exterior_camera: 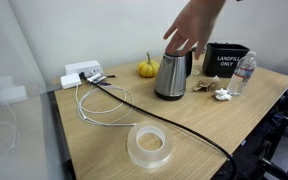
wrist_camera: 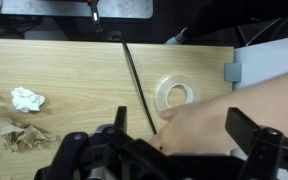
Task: Press down on the top of the kettle to open the lid
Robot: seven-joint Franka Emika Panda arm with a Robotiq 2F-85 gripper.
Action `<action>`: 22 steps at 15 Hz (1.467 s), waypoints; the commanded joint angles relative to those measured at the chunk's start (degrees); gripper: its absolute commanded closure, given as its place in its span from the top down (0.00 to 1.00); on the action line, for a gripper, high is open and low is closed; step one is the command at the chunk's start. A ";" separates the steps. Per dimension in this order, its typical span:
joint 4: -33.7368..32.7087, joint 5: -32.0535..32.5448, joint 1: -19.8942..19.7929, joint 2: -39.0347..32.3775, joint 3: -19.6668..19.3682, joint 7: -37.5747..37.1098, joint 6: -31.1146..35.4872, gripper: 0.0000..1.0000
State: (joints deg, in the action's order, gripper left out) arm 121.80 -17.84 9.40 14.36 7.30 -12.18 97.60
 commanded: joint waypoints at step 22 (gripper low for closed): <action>-8.09 14.82 -0.77 -12.68 1.95 -6.91 4.81 1.00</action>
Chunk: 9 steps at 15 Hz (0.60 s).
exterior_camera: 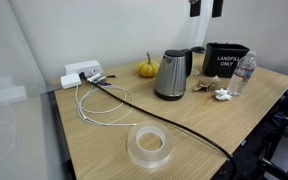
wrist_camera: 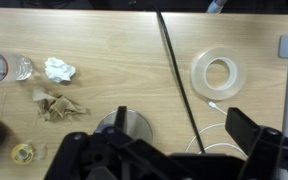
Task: Press down on the top of the kettle to open the lid
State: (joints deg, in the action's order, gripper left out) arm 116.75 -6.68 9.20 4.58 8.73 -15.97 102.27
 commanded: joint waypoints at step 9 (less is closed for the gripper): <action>-5.35 8.15 -0.07 -8.10 -0.89 -15.93 9.64 0.58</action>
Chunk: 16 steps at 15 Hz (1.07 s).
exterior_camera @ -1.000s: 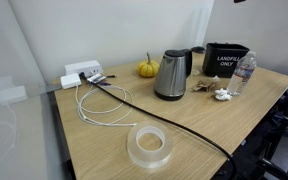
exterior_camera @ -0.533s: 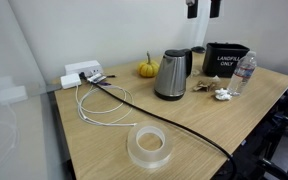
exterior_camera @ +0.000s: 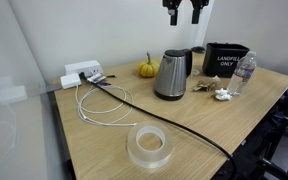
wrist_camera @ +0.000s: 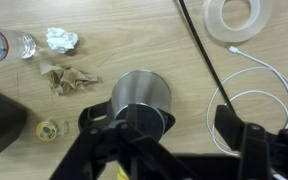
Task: Press down on the top of the kettle to open the lid
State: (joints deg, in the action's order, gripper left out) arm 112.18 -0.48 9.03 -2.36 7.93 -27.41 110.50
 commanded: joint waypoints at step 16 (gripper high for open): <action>-1.87 12.45 0.85 -8.84 -2.69 -14.45 6.10 0.00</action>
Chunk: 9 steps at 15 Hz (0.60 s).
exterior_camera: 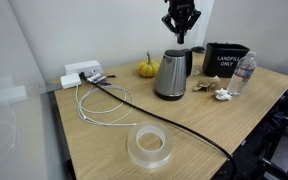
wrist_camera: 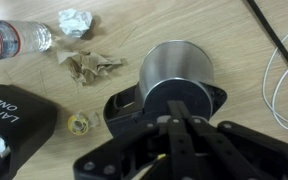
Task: Press down on the top of the kettle to open the lid
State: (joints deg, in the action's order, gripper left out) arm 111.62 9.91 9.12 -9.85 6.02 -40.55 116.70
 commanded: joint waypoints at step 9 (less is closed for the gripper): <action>-5.96 5.57 1.51 -6.03 -1.34 -1.11 -0.77 0.00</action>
State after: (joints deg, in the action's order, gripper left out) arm 108.17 14.07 9.44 -13.77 5.72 -41.47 116.71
